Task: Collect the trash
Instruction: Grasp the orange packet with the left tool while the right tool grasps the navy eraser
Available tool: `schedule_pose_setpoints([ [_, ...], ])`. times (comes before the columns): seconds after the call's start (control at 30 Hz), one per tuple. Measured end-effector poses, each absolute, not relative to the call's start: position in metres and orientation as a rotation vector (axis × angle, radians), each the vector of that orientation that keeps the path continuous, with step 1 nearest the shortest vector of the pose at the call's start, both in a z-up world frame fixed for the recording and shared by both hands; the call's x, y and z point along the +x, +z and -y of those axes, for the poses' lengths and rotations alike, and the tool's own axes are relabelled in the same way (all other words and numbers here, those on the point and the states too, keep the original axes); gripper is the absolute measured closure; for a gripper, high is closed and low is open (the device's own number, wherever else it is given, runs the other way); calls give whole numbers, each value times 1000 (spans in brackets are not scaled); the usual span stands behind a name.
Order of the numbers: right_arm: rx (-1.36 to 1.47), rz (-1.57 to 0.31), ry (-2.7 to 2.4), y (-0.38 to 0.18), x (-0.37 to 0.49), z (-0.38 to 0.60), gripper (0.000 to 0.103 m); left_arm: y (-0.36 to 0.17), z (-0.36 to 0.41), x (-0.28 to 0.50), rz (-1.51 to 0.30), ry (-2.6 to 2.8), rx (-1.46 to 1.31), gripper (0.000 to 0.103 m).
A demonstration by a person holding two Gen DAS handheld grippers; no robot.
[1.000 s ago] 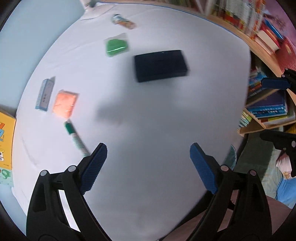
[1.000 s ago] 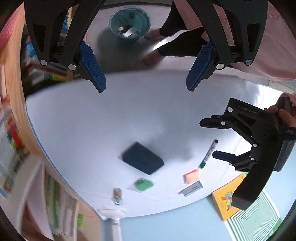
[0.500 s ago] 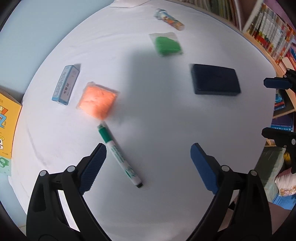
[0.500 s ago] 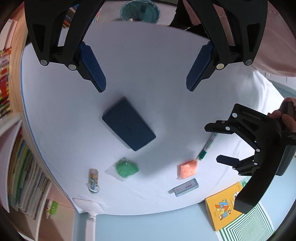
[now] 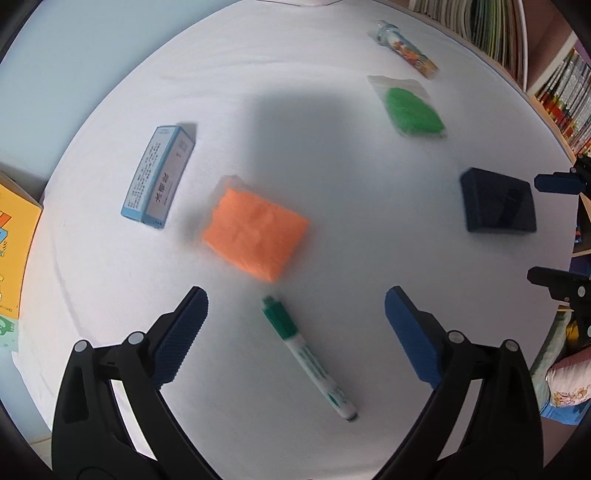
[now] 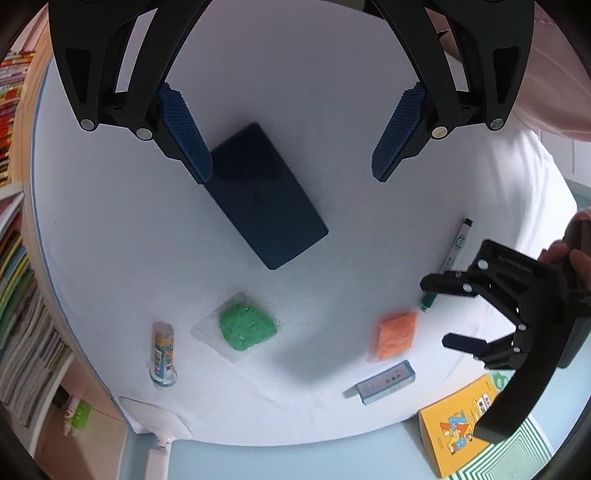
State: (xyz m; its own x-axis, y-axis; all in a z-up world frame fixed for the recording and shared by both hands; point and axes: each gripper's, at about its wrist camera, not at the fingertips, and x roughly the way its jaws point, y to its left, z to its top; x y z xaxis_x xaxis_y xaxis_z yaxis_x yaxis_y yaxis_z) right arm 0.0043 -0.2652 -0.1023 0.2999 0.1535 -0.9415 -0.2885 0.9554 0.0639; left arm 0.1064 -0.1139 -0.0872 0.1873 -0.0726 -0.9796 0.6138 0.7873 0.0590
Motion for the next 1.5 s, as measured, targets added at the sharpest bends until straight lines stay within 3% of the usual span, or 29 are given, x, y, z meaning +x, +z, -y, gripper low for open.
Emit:
schedule_pose_setpoints([
  [0.57,-191,-1242,268,-125,26,263,17,-114,102,158,-1317,-559,469,9],
  [0.67,-212,-1235,263,-127,25,261,18,-116,99,158,-1310,-561,471,17],
  [0.8,-222,-1234,243,-130,27,263,29,-117,105,161,-1305,-553,469,21],
  [1.1,-230,-1228,239,-131,30,264,43,-108,119,170,-1280,-563,465,38],
  [1.5,-167,-1191,223,-116,25,272,46,-89,124,151,-1248,-557,488,51],
])
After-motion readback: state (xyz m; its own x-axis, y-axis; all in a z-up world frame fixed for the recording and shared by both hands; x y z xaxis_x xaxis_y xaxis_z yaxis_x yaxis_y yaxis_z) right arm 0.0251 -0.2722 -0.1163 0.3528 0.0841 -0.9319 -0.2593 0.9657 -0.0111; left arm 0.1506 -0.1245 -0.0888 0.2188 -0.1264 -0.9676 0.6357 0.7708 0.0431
